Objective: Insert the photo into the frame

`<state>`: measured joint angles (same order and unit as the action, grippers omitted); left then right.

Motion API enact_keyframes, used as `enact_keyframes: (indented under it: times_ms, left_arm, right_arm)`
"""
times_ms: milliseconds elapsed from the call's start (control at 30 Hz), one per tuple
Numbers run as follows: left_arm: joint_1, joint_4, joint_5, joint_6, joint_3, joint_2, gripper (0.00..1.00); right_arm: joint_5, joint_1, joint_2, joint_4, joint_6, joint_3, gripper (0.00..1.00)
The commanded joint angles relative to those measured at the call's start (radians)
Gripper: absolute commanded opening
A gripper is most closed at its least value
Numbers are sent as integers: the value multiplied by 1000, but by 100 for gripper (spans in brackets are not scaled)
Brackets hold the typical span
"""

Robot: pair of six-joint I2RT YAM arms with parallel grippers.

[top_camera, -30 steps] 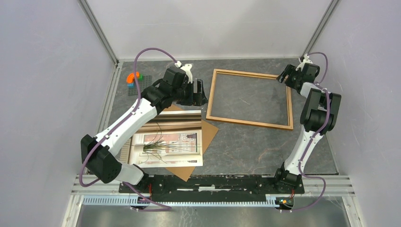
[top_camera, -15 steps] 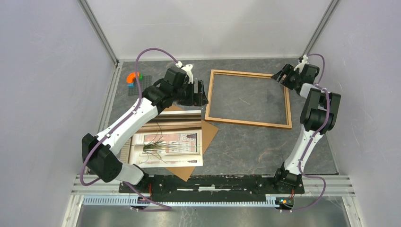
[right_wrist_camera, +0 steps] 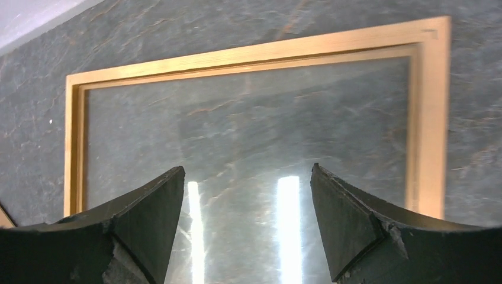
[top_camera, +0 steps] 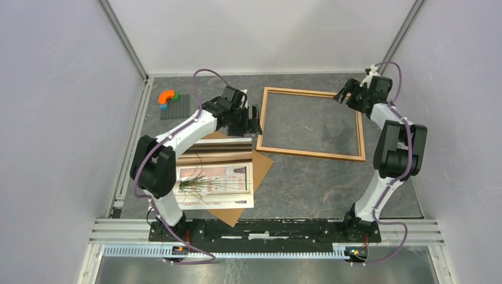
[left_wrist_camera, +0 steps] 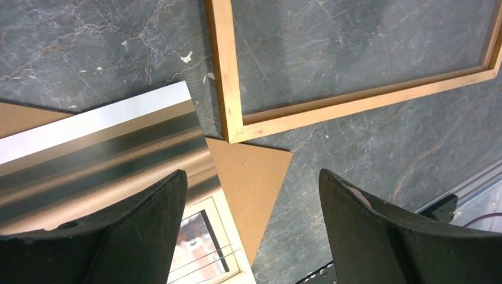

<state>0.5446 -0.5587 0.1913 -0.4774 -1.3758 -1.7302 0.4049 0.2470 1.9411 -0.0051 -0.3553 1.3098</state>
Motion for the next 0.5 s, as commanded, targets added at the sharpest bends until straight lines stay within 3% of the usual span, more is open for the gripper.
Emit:
enact_keyframes:
  times_ms: [0, 200, 467]
  left_arm:
    - [-20, 79, 42, -117, -69, -43, 87]
    - [-25, 230, -11, -242, -139, -179, 88]
    - [-23, 288, -233, -265, -380, -413, 82]
  right_arm:
    - [-140, -78, -113, -88, 59, -38, 84]
    - [-191, -67, -122, -140, 142, -4, 87]
    - [-160, 25, -30, -129, 155, 65, 87]
